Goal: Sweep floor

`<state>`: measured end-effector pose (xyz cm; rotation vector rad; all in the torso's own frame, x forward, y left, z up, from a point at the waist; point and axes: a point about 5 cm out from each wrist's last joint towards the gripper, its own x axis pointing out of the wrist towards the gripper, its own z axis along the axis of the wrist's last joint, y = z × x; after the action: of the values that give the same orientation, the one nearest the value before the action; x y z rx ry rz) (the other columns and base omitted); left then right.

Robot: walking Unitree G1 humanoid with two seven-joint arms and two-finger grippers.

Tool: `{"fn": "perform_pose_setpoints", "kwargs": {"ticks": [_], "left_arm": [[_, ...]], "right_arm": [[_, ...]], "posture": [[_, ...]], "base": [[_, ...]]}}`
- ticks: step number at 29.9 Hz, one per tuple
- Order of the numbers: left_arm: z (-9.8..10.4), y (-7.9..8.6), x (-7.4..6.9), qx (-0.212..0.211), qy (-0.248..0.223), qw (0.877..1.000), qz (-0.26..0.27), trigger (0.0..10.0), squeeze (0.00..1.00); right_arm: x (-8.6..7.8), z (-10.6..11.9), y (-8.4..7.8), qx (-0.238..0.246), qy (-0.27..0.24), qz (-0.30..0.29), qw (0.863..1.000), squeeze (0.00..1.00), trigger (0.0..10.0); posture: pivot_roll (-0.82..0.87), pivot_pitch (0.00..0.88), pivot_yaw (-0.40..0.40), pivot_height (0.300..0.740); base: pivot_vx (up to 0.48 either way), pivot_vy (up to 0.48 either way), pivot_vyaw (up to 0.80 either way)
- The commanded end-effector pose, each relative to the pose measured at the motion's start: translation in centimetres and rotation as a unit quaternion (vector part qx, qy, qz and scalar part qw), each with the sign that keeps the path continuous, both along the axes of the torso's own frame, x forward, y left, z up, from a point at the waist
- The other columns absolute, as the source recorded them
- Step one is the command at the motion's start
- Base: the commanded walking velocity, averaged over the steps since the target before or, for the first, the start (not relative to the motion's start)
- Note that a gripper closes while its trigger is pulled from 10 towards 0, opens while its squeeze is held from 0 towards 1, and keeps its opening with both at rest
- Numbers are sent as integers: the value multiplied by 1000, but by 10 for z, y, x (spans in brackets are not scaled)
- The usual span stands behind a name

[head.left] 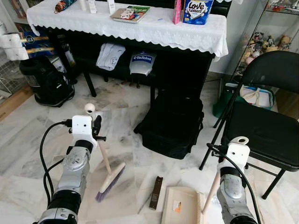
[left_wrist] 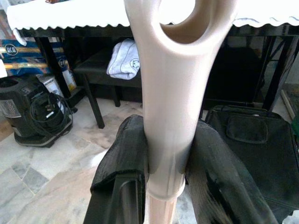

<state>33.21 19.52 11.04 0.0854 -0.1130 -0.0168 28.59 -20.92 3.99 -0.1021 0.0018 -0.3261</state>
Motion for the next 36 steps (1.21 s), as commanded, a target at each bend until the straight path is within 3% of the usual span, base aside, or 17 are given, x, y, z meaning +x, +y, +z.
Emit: {"fn": "perform_pose_setpoints", "kwargs": {"ticks": [1, 24, 36], "left_arm": [[12, 1, 2, 8, -23, 1000, -3, 10000, 0], [17, 3, 2, 10, -32, 999, -3, 10000, 0], [19, 4, 2, 11, -33, 999, -3, 10000, 0]], "right_arm": [[-2, -3, -3, -12, 12, 0, 1000, 0, 10000], [10, 16, -10, -42, -30, -2, 999, 0, 10000], [8, 13, -9, -45, -28, -14, 999, 0, 10000]], "posture": [[54, 115, 38, 740], [60, 97, 35, 740], [70, 105, 34, 740]], "base": [[0, 0, 0], [0, 0, 0], [0, 0, 0]]}}
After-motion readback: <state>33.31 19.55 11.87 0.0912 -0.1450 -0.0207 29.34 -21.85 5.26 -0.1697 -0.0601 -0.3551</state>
